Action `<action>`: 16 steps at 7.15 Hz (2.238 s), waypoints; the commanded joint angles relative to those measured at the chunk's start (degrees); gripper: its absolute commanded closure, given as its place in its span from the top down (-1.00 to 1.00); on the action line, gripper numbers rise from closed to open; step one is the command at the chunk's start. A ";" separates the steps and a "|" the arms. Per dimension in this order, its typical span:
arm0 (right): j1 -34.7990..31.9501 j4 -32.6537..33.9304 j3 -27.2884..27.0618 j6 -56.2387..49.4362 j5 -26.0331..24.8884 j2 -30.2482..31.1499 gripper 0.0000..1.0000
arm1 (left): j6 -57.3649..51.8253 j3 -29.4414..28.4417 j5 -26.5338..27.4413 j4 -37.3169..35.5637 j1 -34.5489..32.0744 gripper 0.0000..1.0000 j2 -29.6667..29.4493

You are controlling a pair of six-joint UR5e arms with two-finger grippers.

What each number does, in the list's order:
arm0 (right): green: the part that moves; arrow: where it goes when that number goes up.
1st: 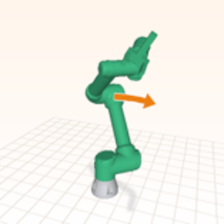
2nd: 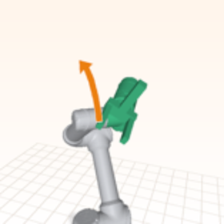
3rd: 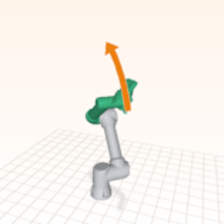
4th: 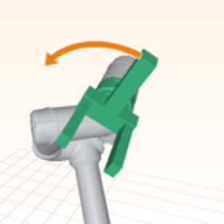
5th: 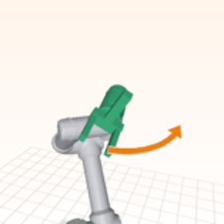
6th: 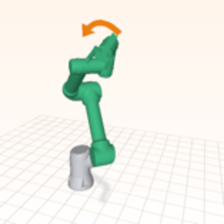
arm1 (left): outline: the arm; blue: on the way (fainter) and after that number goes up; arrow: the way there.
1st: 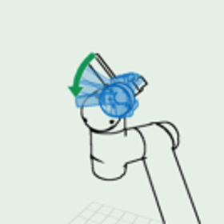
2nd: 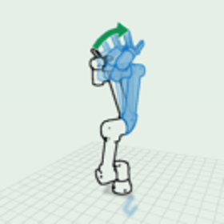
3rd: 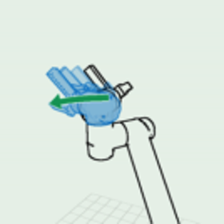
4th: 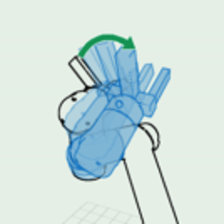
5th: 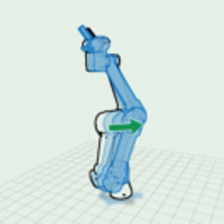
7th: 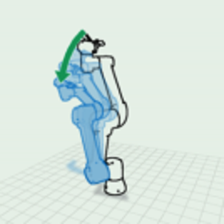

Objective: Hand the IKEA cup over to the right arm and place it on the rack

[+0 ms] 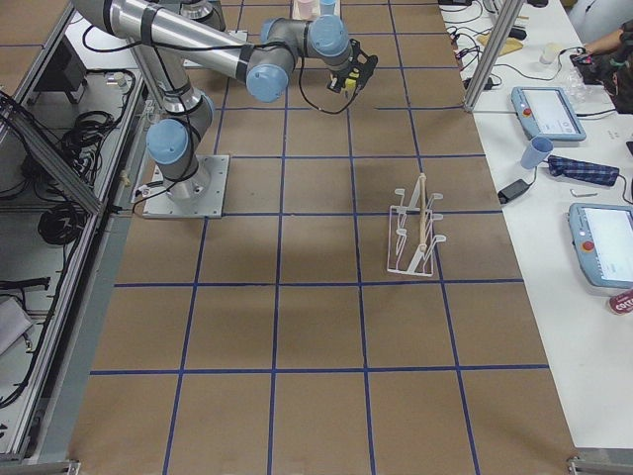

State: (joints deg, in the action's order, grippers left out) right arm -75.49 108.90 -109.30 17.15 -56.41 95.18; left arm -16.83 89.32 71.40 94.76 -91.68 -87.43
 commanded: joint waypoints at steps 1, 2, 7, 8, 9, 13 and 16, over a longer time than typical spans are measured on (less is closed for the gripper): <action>-0.18 -2.71 2.32 -9.72 -13.68 -0.34 -0.53 | 13.79 1.64 13.09 -7.72 -4.02 1.00 0.42; -0.18 -3.42 4.43 -15.59 -21.91 -0.52 -0.53 | 14.89 2.43 16.45 -11.83 -3.85 1.00 0.42; 0.26 9.63 6.73 -34.09 -32.79 -5.60 -0.51 | 14.28 3.23 17.79 -13.28 3.25 1.00 1.73; 0.87 14.01 6.73 -36.28 -34.37 -7.10 -0.50 | 15.42 3.05 19.20 -13.11 3.70 1.00 2.17; 3.31 14.58 6.82 -36.83 -33.69 -7.63 -0.50 | 18.65 2.70 21.47 -12.76 3.79 1.00 2.18; 6.23 16.35 12.43 -40.88 -31.31 -13.51 -0.50 | 21.05 1.99 18.27 -9.41 3.27 1.00 0.34; 7.02 16.61 14.46 -40.79 -31.31 -17.21 -0.50 | 20.18 2.70 17.45 -9.15 2.48 1.00 0.51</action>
State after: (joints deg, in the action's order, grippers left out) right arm -69.03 125.46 -95.79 -23.67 -87.69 79.34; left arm 3.89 91.67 89.14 85.39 -88.80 -87.15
